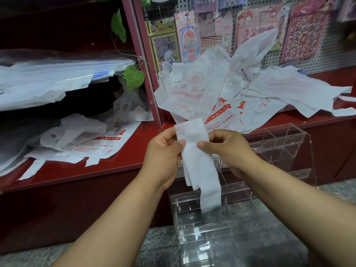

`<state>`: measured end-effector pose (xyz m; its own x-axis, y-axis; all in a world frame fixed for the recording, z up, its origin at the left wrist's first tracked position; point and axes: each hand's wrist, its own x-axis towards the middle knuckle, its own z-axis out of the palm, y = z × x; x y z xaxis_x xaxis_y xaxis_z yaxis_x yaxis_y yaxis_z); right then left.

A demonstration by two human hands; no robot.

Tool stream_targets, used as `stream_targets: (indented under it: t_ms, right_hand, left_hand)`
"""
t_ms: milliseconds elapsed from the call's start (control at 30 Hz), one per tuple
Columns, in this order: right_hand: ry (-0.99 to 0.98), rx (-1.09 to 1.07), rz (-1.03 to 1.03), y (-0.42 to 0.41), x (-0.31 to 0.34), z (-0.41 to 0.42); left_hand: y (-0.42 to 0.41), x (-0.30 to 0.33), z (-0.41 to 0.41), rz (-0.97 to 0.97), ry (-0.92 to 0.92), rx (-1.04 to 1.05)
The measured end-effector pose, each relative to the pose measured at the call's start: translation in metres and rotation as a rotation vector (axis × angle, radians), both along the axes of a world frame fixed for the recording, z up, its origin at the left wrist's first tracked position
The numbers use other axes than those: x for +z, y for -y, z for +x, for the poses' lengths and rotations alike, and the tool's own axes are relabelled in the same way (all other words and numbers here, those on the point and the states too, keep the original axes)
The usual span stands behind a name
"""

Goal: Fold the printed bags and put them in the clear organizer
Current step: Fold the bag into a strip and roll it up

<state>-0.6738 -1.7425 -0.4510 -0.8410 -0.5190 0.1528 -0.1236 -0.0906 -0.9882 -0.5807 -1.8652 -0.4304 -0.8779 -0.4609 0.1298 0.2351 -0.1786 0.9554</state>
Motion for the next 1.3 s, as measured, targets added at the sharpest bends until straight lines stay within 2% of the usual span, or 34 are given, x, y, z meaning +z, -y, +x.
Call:
stream_targets:
  t_ms: [267,400,467,533,667,733,833,933,1033,1200,1300]
  right_hand:
    - [0.001,-0.099,-0.107,0.007,-0.004,0.0]
    - [0.014,-0.202,-0.163,0.004,-0.003,-0.008]
    - [0.04,-0.169,-0.145,0.001,-0.001,-0.01]
    - [0.043,-0.073,-0.044,-0.003,0.003,-0.012]
    - [-0.077,0.209,0.348,-0.011,0.004,-0.009]
    - [-0.092,0.286,0.377,-0.009,-0.005,-0.006]
    - [-0.085,0.281,0.391,-0.006,-0.016,-0.005]
    - [-0.013,0.291,0.337,-0.003,-0.022,-0.006]
    - [0.09,0.304,0.234,-0.003,-0.023,-0.01]
    - [0.476,0.392,-0.19,-0.004,-0.019,-0.016]
    - [0.389,0.321,-0.154,-0.005,-0.015,-0.012]
  left_hand:
    - [-0.003,-0.009,-0.002,0.036,0.067,0.083]
    - [-0.012,-0.022,0.003,-0.256,0.291,-0.045]
    - [-0.008,-0.026,0.002,-0.297,0.292,0.029]
    - [-0.001,-0.025,0.0,-0.284,0.267,0.137]
    - [0.014,-0.021,-0.003,-0.211,0.198,0.273]
    - [0.018,-0.018,-0.002,-0.193,0.188,0.292]
    - [0.02,-0.014,-0.001,-0.113,0.179,0.254]
    - [0.017,-0.013,0.001,-0.021,0.187,0.179]
    - [0.015,-0.015,0.002,-0.031,0.208,0.094]
    - [0.012,-0.025,0.005,-0.174,0.273,-0.028]
    - [0.007,-0.028,0.003,-0.22,0.283,-0.052]
